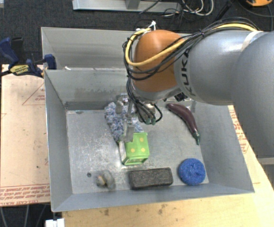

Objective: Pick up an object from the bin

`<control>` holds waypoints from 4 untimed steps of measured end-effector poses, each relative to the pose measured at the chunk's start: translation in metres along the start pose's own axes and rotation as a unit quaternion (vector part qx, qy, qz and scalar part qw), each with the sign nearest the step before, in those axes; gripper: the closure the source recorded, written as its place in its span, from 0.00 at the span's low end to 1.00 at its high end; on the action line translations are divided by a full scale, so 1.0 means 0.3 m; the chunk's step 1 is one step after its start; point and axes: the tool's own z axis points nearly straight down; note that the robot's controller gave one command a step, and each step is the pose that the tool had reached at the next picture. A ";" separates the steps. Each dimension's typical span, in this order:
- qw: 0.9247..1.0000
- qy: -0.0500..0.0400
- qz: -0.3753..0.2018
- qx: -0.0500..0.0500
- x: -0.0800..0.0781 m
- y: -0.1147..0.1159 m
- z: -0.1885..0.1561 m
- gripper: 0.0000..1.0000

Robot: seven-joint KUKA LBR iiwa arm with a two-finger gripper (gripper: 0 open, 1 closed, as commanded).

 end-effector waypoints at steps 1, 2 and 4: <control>1.000 0.002 -0.003 0.002 0.068 -0.086 0.053 0.00; 0.999 -0.004 0.043 -0.001 0.015 -0.086 0.230 1.00; 0.999 -0.002 0.034 0.001 0.014 -0.077 -0.307 1.00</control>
Offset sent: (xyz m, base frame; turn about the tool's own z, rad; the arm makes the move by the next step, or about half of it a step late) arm -0.0068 -0.0280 -0.0725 0.0869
